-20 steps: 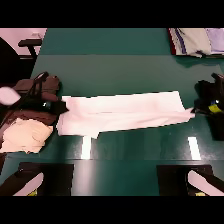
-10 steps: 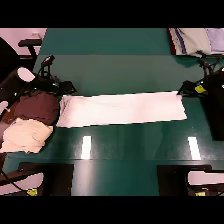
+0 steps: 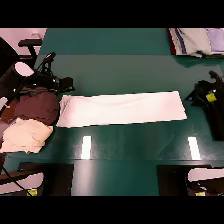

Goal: Fold the shirts.

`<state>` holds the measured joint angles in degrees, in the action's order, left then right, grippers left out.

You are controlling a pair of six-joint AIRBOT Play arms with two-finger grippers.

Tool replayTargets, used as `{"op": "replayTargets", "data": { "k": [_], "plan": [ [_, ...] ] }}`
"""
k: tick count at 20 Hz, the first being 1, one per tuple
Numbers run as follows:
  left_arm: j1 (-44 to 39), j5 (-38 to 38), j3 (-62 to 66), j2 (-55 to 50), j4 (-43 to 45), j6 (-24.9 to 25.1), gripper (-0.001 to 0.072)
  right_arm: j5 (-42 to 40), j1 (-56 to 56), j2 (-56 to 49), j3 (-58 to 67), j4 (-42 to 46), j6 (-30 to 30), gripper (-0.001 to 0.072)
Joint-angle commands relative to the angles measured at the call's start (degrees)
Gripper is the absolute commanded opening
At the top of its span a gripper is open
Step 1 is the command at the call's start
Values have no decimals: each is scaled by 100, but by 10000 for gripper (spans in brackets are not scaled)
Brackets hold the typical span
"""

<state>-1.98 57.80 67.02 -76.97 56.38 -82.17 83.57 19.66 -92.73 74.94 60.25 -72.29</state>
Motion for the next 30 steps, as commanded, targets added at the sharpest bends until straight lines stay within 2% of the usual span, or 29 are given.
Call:
{"op": "replayTargets", "data": {
  "k": [1,4,6,7,9,10,13,15,20,30],
  "plan": [
    [-181,-90,22,-7,-415,9,24,-33,527,-225,-566,-229,256,559],
    [-815,-498,22,-59,-407,-205,24,-236,437,-466,-822,-1073,627,550],
    [-1250,-935,37,-186,-420,-352,24,-319,160,-597,-721,-1283,682,548],
    [-1447,-1008,122,-326,-420,-361,24,-321,-24,-640,-610,-1263,686,425],
    [-1849,-962,450,-767,-417,-560,23,-374,-361,-636,-380,-1248,734,127],
    [-2048,-925,673,-1040,-415,-592,23,-337,-461,-590,-258,-1248,734,14],
    [-2509,-909,1266,-1742,-415,-614,23,7,-645,-186,168,-1270,682,16],
    [-2728,-942,1552,-2096,-417,-769,23,61,-769,258,437,-1285,411,16],
    [-3152,-732,2210,-2855,-411,-789,23,26,-1403,1220,1045,-2138,326,16],
    [-3174,-483,2218,-2944,-28,-787,24,-247,-3158,1572,2229,-2173,-59,16]
  ]
}}
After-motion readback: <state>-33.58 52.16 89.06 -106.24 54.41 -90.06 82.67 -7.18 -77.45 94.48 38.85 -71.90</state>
